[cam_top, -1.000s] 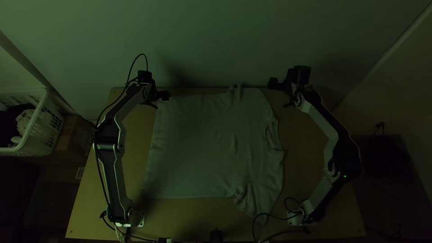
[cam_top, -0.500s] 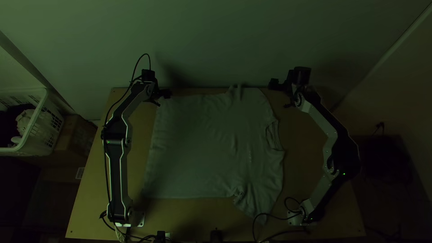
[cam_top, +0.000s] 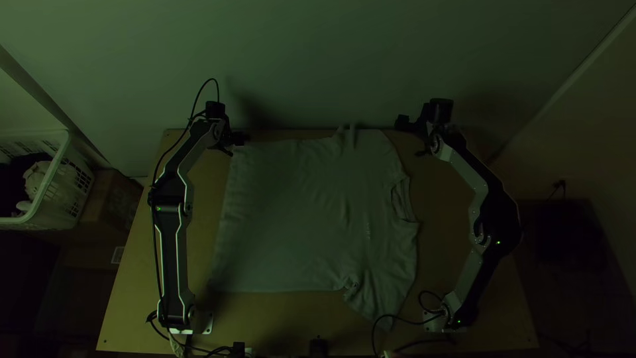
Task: Fold the t-shirt
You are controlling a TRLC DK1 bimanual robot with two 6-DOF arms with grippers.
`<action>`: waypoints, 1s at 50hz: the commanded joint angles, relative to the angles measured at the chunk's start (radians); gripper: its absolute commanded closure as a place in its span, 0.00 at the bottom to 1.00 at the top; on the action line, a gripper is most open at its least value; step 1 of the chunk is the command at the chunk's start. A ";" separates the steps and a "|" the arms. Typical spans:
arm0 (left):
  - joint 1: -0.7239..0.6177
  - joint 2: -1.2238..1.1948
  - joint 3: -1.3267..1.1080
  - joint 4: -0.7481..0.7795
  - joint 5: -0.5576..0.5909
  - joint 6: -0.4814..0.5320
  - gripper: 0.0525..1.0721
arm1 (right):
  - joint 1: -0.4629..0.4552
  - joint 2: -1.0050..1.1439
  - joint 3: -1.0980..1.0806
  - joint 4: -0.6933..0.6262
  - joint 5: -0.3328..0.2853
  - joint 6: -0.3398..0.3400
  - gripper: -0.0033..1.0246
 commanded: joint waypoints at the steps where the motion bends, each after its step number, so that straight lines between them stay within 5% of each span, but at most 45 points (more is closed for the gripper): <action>1: -0.007 0.004 -0.014 -0.077 0.007 0.014 0.29 | 0.000 0.031 0.031 0.004 0.009 0.022 0.05; 25: -0.033 0.003 -0.023 -0.129 0.011 0.038 0.30 | 0.000 0.082 0.086 -0.012 0.009 0.022 0.05; 29: -0.038 0.003 -0.036 -0.129 0.011 0.044 0.44 | 0.000 0.119 0.131 -0.042 0.015 0.026 0.05; 37: -0.038 -0.002 -0.042 -0.114 0.008 0.046 0.98 | -0.001 0.208 0.246 -0.124 0.016 0.042 0.05; 50: -0.033 -0.020 -0.056 -0.112 0.005 0.032 0.98 | 0.005 0.363 0.464 -0.322 0.015 0.068 0.12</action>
